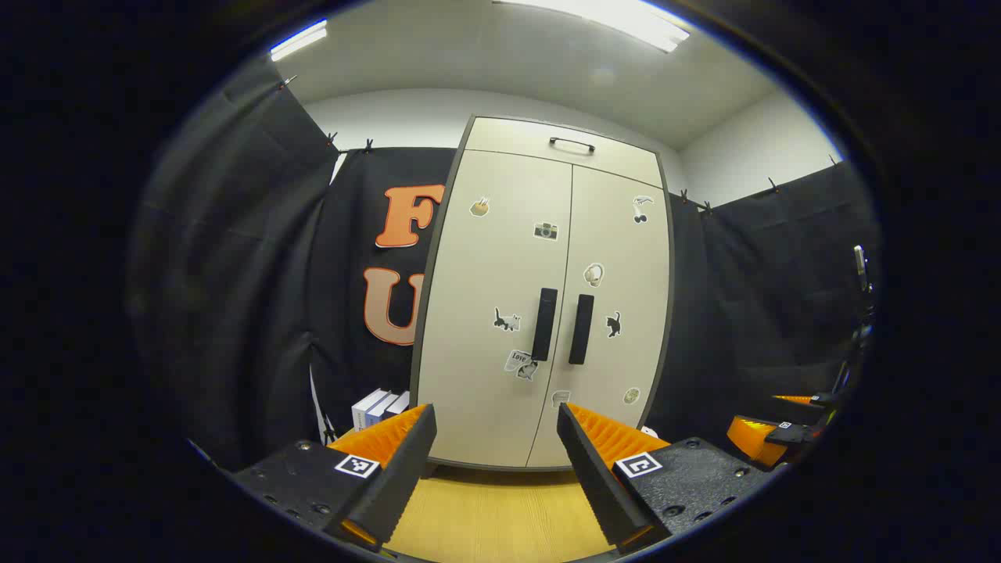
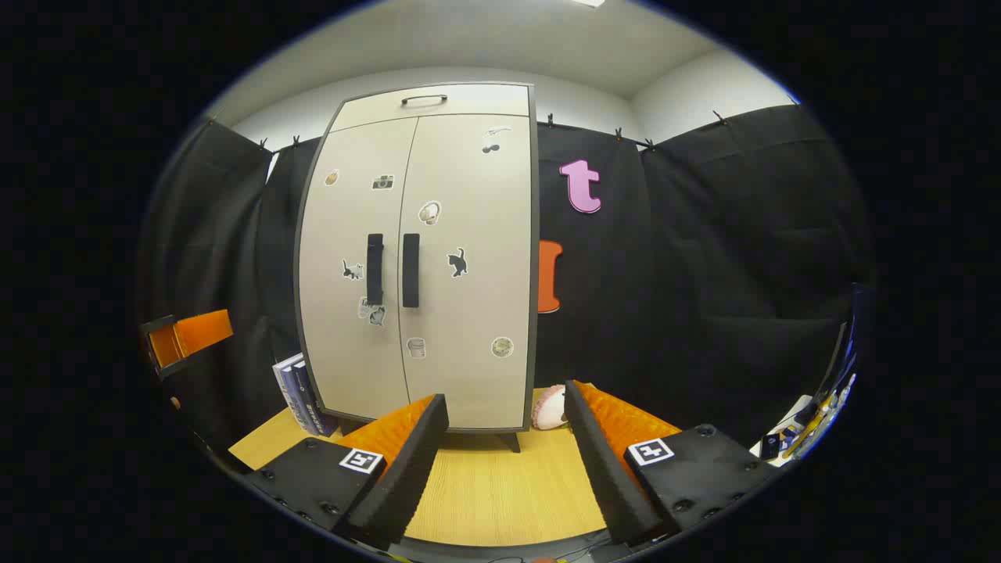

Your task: Open the right door of the double-door shoe cabinet with the right hand, and open the left door with the left hand.

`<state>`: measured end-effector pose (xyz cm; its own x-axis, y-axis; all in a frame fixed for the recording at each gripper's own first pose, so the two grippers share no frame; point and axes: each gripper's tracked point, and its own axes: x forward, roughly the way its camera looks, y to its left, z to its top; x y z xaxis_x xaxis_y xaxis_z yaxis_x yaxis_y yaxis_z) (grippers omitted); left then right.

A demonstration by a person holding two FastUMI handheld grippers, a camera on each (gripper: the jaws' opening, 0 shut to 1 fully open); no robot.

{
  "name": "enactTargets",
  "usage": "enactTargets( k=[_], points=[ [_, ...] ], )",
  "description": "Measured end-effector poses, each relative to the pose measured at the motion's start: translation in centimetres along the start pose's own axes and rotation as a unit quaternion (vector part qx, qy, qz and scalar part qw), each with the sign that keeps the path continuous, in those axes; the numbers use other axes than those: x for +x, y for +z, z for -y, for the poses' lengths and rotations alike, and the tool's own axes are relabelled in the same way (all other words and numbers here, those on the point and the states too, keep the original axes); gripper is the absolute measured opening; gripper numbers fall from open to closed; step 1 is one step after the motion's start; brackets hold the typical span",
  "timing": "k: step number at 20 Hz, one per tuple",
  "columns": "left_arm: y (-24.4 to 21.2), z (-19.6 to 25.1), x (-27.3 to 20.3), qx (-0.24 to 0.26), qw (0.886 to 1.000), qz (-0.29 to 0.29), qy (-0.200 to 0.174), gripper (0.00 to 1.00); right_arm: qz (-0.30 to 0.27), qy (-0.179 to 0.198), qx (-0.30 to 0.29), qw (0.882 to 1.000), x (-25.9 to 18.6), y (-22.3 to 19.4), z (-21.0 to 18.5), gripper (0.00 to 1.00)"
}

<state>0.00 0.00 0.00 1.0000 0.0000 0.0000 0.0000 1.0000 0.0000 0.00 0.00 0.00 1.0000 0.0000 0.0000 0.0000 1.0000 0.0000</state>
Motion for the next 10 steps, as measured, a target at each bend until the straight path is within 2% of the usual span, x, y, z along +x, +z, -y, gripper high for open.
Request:
enactTargets(
  k=[5,6,10],
  points=[
    [0.0,-0.3,0.1,-0.005,1.0,-0.004,-0.003,0.94,-0.012,0.005,0.009,1.0,-0.2,-0.4,-0.8,0.94],
    [0.0,-0.5,0.1,-0.005,1.0,-0.005,-0.005,0.94,-0.011,0.002,0.013,1.0,-0.2,-0.4,-0.9,0.98],
    [0.1,-1.6,0.0,0.007,1.0,-0.014,-0.007,0.95,-0.008,-0.004,0.016,1.0,-0.5,0.3,-1.2,0.98]
  ],
)
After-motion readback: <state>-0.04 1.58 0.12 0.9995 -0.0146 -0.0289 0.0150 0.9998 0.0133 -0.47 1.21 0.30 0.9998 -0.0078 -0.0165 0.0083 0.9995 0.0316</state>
